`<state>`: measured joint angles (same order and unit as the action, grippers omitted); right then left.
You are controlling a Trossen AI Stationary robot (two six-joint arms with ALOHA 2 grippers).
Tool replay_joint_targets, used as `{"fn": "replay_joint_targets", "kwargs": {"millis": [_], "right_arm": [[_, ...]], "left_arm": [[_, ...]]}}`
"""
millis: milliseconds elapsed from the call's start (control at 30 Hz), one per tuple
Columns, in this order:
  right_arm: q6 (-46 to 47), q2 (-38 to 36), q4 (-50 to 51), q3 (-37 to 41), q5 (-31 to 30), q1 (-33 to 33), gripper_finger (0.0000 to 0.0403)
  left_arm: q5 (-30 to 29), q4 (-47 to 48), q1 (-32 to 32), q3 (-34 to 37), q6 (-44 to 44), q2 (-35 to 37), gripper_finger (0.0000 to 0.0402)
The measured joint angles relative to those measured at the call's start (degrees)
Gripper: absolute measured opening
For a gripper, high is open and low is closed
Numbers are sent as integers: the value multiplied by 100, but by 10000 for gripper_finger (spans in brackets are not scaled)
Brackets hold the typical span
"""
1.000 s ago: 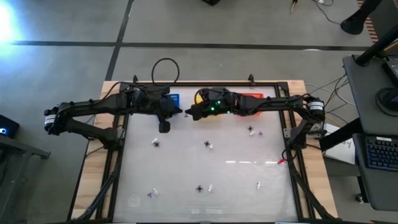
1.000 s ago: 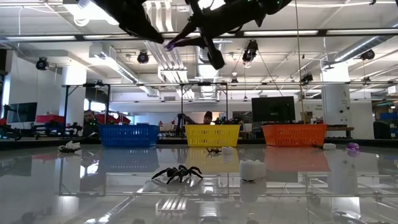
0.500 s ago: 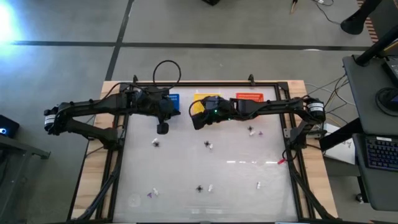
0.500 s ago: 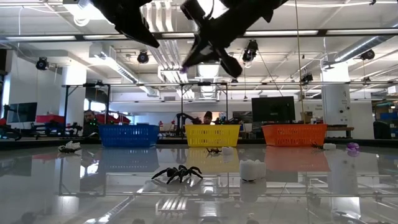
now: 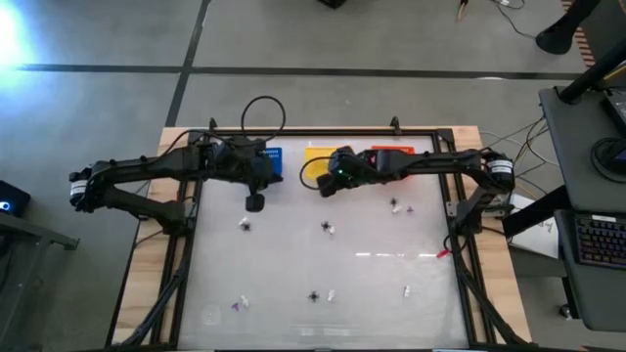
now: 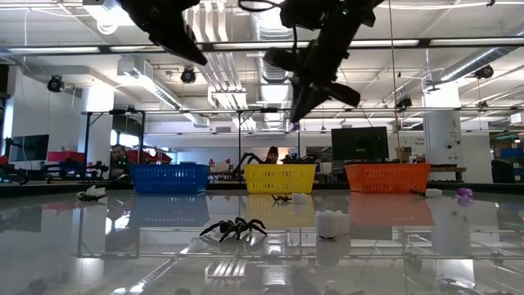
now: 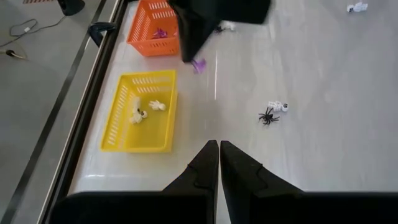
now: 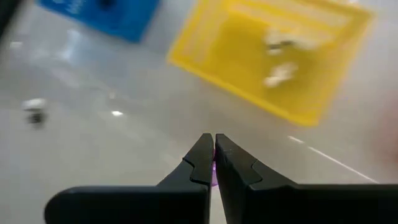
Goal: Sort Halloween decoration
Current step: Put the purple witch hat toy into the orange basket
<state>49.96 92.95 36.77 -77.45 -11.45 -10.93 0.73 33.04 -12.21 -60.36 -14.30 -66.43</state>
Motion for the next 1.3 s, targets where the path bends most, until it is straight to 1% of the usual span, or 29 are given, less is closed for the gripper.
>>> {"fn": "replay_joint_targets", "kwargs": {"millis": [433, 567, 667, 833, 1033, 1300], "right_arm": [[-560, -586, 2009, 82, -519, -965, 9], [-777, -735, 2104, 289, -517, -1341, 9], [-996, -753, 2302, 386, -514, -1606, 9], [-1327, -752, 2324, 634, -511, -1912, 9], [-1479, -752, 2323, 864, -509, -2076, 9], [-1802, -752, 2262, 1082, -533, -2119, 12]], "left_arm": [[-2, 198, 0, 4, -116, 63, 0], [-29, 343, 0, 4, -123, 69, 0], [-180, 514, 0, 7, -99, 67, 0], [-237, 616, -1, 7, -20, 67, 0], [-280, 613, -1, 7, 166, 67, 0], [-328, 613, -1, 7, 454, 67, 0]]}}
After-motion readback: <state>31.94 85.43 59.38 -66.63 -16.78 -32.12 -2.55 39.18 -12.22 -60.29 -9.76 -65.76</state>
